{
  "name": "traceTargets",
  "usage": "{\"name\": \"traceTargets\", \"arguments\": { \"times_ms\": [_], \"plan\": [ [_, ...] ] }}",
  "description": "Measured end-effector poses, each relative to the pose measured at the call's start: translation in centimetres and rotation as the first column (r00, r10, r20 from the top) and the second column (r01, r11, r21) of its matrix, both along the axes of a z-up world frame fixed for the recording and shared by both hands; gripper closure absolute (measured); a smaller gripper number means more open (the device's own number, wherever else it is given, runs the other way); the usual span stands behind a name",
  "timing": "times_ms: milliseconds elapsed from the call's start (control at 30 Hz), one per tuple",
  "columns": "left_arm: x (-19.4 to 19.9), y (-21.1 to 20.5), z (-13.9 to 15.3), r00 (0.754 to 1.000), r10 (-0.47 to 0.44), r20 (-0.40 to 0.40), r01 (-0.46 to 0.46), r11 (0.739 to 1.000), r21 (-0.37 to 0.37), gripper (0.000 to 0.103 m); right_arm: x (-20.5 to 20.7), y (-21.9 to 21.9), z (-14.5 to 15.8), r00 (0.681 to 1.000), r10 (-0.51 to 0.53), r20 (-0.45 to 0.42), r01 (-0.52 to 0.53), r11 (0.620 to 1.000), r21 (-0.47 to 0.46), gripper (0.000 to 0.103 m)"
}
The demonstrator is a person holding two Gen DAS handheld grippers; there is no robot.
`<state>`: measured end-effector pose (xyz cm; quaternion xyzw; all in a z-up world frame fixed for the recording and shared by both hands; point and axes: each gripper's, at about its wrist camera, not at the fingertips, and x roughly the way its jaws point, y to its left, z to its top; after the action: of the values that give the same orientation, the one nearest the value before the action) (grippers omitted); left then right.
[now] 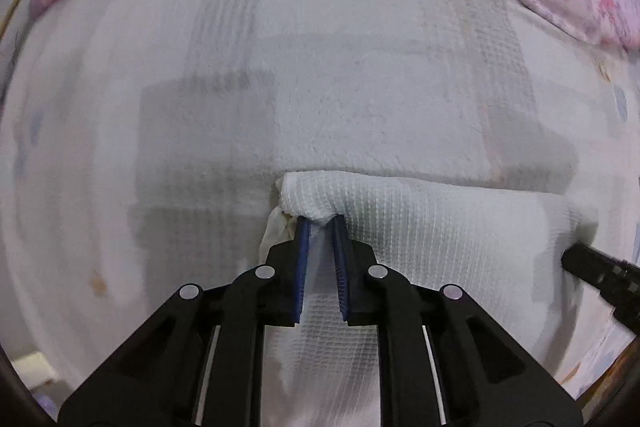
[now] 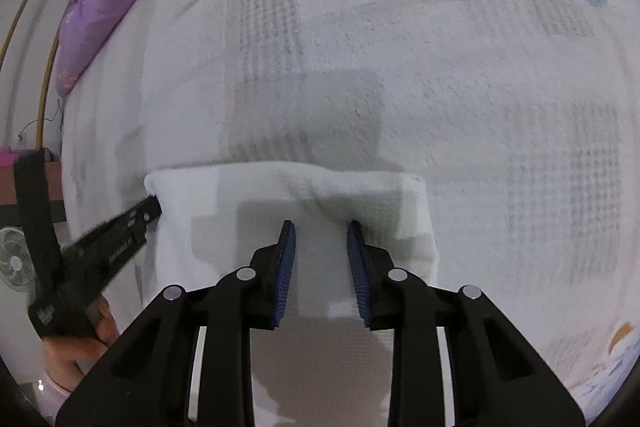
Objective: Fold large clothes
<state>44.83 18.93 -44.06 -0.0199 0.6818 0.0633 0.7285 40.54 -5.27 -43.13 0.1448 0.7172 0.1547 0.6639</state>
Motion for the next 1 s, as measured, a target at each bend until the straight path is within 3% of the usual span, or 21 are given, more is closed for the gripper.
{"name": "traceTargets", "arguments": {
  "times_ms": [100, 167, 233, 300, 333, 367, 433, 533, 600, 700, 767, 800, 867, 900, 1000],
  "plan": [
    [-3.7, 0.3, 3.4, 0.999, -0.001, 0.054, 0.0, 1.0, 0.021, 0.09, -4.6, 0.4, 0.4, 0.997, 0.072, 0.009, -0.071, 0.997, -0.013, 0.076],
    [-8.3, 0.2, 4.1, 0.999, 0.002, 0.04, -0.002, 1.0, 0.0, 0.09, -9.3, 0.3, 0.7, 0.997, 0.08, -0.008, -0.08, 0.997, 0.014, 0.076],
    [-12.8, -0.7, 3.2, 1.0, -0.006, -0.018, 0.006, 1.0, 0.003, 0.09, -13.0, 0.4, 0.6, 0.995, 0.096, -0.011, -0.096, 0.995, 0.003, 0.076],
    [-17.7, -0.9, 1.2, 0.996, 0.005, -0.089, -0.007, 1.0, -0.017, 0.091, -17.7, 0.6, -1.1, 0.993, 0.1, -0.067, -0.1, 0.995, -0.004, 0.076],
    [-20.1, -0.9, 0.3, 0.994, 0.012, -0.106, -0.014, 1.0, -0.013, 0.091, -19.2, 0.7, -1.3, 0.993, 0.107, -0.043, -0.108, 0.994, -0.016, 0.076],
    [-22.0, -1.0, -0.1, 0.995, 0.011, -0.099, -0.012, 1.0, -0.005, 0.091, -20.3, 0.7, -1.1, 0.993, 0.119, -0.006, -0.119, 0.992, -0.036, 0.076],
    [-24.7, -0.7, 0.6, 0.996, 0.034, -0.082, -0.036, 0.999, -0.014, 0.091, -22.4, 0.9, -0.9, 0.99, 0.126, -0.069, -0.13, 0.99, -0.057, 0.076],
    [-25.7, 0.0, 0.7, 0.997, 0.058, -0.053, -0.061, 0.997, -0.053, 0.091, -24.3, 0.9, -1.9, 0.985, 0.161, -0.065, -0.163, 0.986, -0.03, 0.073],
    [-25.8, 1.1, -0.8, 0.997, 0.054, -0.057, -0.058, 0.996, -0.071, 0.091, -24.4, 0.1, -4.2, 0.992, 0.088, -0.094, -0.085, 0.996, 0.027, 0.073],
    [-25.4, 1.2, 0.3, 0.997, 0.056, -0.06, -0.06, 0.996, -0.063, 0.087, -24.0, -0.2, -3.1, 0.985, 0.076, -0.154, -0.07, 0.997, 0.045, 0.071],
    [-25.3, 1.4, 1.2, 0.997, 0.043, -0.062, -0.044, 0.999, -0.021, 0.079, -23.6, -0.3, -2.3, 0.984, 0.081, -0.16, -0.071, 0.995, 0.065, 0.056],
    [-25.4, 1.3, 1.6, 0.997, 0.035, -0.073, -0.036, 0.999, -0.009, 0.075, -23.3, -0.2, -1.8, 0.983, 0.079, -0.166, -0.066, 0.994, 0.085, 0.039],
    [-25.8, 1.5, 2.4, 0.996, 0.044, -0.076, -0.046, 0.999, -0.029, 0.071, -22.5, -0.7, -0.6, 0.986, 0.075, -0.147, -0.053, 0.987, 0.15, 0.036],
    [-25.8, 1.1, 2.7, 0.996, 0.05, -0.079, -0.054, 0.998, -0.041, 0.064, -22.2, -0.9, -0.2, 0.987, 0.077, -0.141, -0.052, 0.983, 0.175, 0.033],
    [-24.3, 1.0, 3.3, 0.994, 0.056, -0.09, -0.06, 0.997, -0.046, 0.055, -20.7, -1.2, 0.0, 0.99, 0.072, -0.125, -0.05, 0.984, 0.168, 0.023]
  ]
}}
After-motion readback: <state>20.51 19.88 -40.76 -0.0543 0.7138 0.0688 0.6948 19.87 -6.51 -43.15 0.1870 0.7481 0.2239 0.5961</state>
